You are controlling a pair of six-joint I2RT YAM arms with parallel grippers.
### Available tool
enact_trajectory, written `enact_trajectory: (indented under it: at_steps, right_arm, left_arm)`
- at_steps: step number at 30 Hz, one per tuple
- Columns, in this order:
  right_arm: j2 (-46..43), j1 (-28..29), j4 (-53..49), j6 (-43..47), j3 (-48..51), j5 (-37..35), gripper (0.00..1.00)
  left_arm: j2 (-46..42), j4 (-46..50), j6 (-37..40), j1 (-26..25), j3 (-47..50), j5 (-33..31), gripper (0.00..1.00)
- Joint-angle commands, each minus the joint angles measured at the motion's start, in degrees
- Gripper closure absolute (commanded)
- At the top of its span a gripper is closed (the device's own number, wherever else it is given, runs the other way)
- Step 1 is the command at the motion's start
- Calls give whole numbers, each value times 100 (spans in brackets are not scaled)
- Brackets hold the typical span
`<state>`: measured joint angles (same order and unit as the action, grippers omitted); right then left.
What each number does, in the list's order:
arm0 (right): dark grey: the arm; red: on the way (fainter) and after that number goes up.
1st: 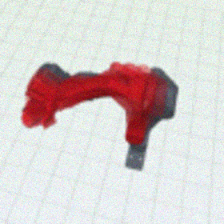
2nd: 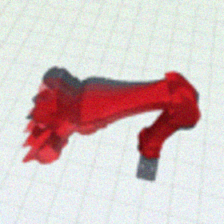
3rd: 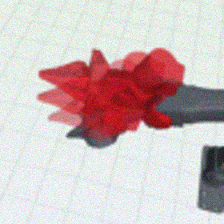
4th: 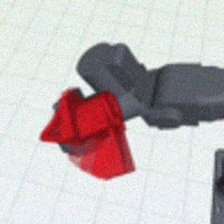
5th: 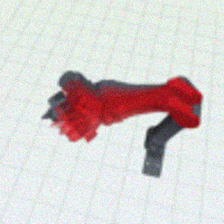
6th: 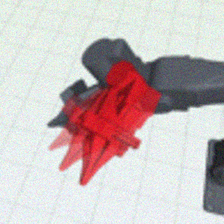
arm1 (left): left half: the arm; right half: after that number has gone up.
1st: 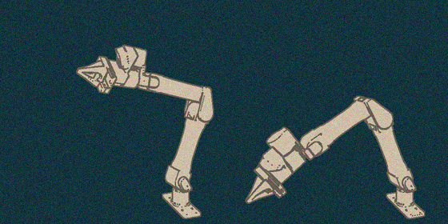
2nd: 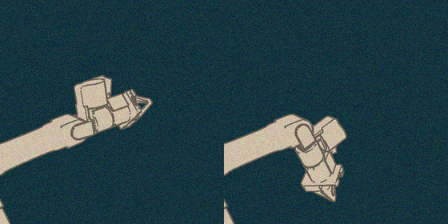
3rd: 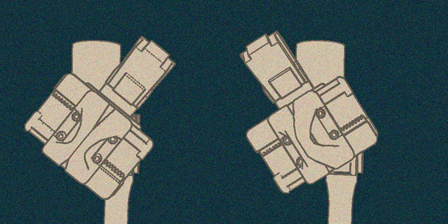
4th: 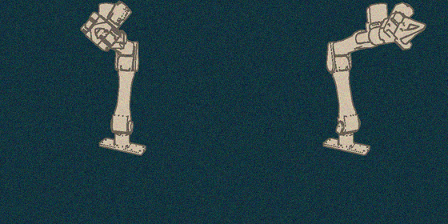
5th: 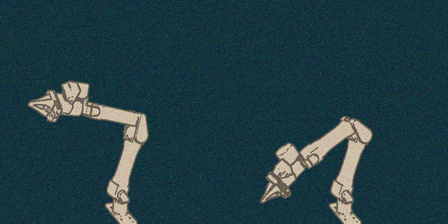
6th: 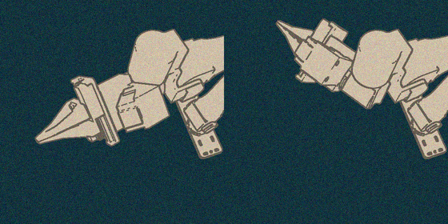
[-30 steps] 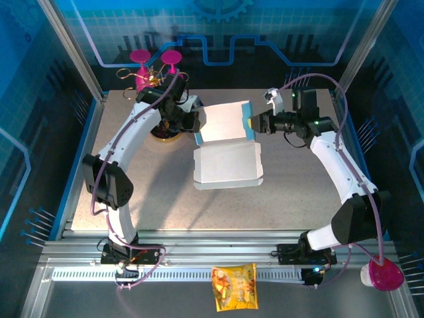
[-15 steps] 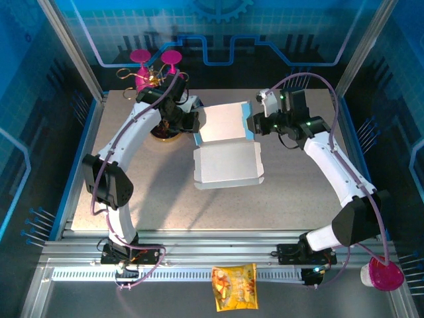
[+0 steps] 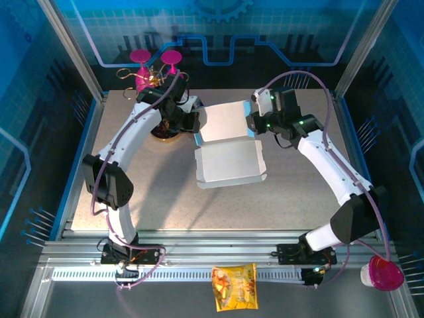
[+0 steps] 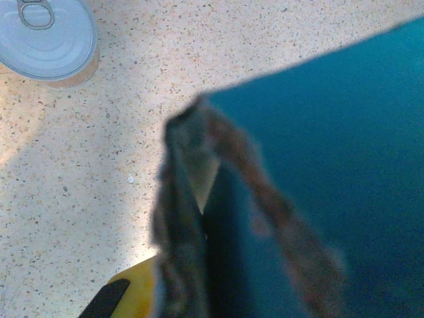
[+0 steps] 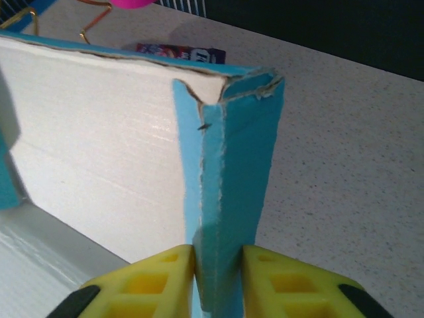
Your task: Fold the paper box
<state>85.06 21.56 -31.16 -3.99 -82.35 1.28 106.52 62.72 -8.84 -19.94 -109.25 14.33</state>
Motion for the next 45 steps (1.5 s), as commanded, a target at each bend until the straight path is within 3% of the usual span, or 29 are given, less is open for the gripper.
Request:
enact_trajectory:
  at_steps: [1,10,15,19,28,32,36,45]
  right_arm:
    - [149,279,-102,-39,-287,-406,81]
    - [379,583,-317,-207,-537,-1462,100]
    - [495,668,-494,-311,-724,-1859,100]
    - [695,802,-910,-540,-1092,-2568,100]
    - [1724,1043,-2882,-1599,-2719,-3854,100]
    - [2052,1130,-3474,-1901,-3294,-4038,100]
    - [2095,1245,-3453,-1814,-3414,-4045,100]
    - [1900,912,-3089,-1457,-3207,-2930,99]
  left_arm:
    - [-163,-36,38,-113,-228,202,100]
    - [-83,4,-16,-176,-314,174,100]
    - [-13,87,-64,-193,-416,134,100]
    - [112,282,-168,-203,-594,1,100]
    - [435,776,-553,-266,-1095,-370,100]
    - [553,944,-592,-329,-1274,-483,100]
    - [578,981,-628,-339,-1306,-423,100]
    - [594,1155,-595,-335,-1423,-223,100]
